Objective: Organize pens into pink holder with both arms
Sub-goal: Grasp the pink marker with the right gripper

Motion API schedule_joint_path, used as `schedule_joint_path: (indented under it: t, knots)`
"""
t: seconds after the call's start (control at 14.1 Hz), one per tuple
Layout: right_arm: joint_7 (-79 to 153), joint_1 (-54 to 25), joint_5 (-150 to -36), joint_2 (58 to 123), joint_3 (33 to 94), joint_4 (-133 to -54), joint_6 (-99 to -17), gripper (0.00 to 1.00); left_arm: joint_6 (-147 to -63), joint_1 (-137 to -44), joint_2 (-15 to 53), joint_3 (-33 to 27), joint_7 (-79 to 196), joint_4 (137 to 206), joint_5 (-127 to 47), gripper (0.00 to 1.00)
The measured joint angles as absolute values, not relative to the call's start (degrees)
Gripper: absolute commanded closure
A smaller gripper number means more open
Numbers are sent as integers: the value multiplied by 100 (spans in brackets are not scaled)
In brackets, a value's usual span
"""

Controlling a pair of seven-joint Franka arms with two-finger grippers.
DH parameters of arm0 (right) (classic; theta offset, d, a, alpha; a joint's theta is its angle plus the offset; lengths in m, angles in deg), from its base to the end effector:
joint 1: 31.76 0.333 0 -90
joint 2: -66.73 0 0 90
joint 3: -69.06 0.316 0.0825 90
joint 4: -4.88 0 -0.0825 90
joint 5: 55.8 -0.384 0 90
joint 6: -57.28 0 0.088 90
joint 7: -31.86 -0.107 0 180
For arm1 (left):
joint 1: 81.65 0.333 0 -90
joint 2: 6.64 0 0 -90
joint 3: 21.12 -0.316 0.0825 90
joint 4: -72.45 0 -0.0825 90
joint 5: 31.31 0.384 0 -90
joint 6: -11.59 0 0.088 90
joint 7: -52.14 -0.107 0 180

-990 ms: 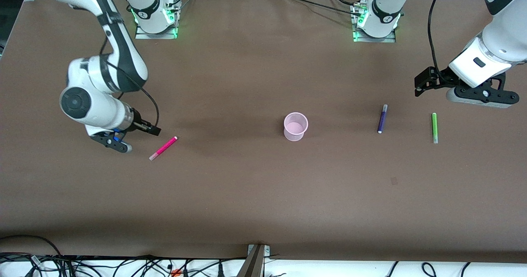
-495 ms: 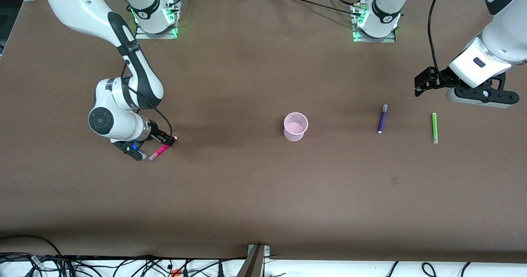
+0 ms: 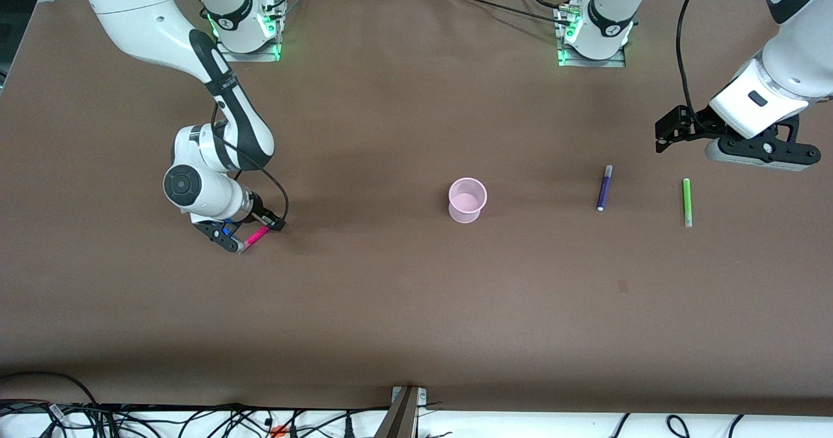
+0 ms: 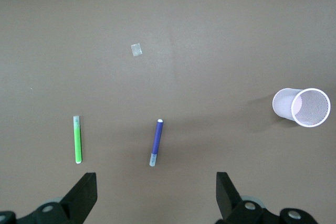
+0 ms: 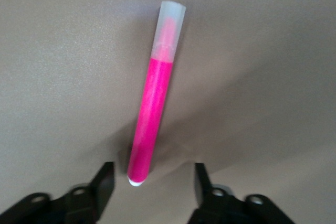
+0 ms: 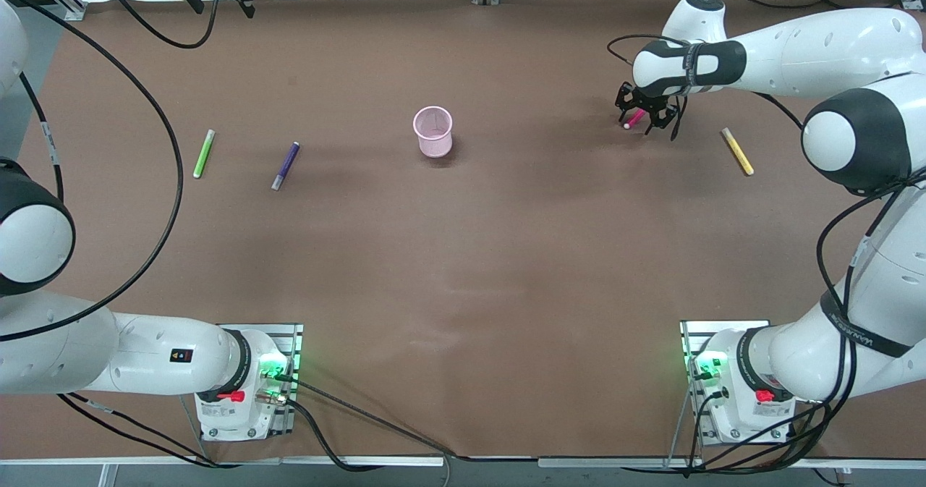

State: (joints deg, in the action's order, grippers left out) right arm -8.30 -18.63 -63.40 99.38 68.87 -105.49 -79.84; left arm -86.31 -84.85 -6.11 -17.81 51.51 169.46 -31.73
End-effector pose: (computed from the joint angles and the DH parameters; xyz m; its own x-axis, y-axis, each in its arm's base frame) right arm 0.5976 0.1385 0.1820 0.8307 -0.5409 -0.1315 -0.5446 -0.8386 0.0092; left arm 0.5619 -0.0647 0.5732 0.9924 -0.1233 0.0064 -0.1233 -0.9923 0.0077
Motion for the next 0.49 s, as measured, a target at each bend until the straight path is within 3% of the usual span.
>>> schedule_joint_path:
  t: [0.14, 0.49]
  knots:
    - [-828, -1863, -6339, 9959, 6887, -10549, -8076, 48, -8631, -8485, -611, -1781, 5151, 16946, -3173, 0]
    - [-787, -1868, -6336, 10012, 6874, -10542, -8282, 99, -8631, -8485, -611, -1781, 5151, 16946, -3173, 0]
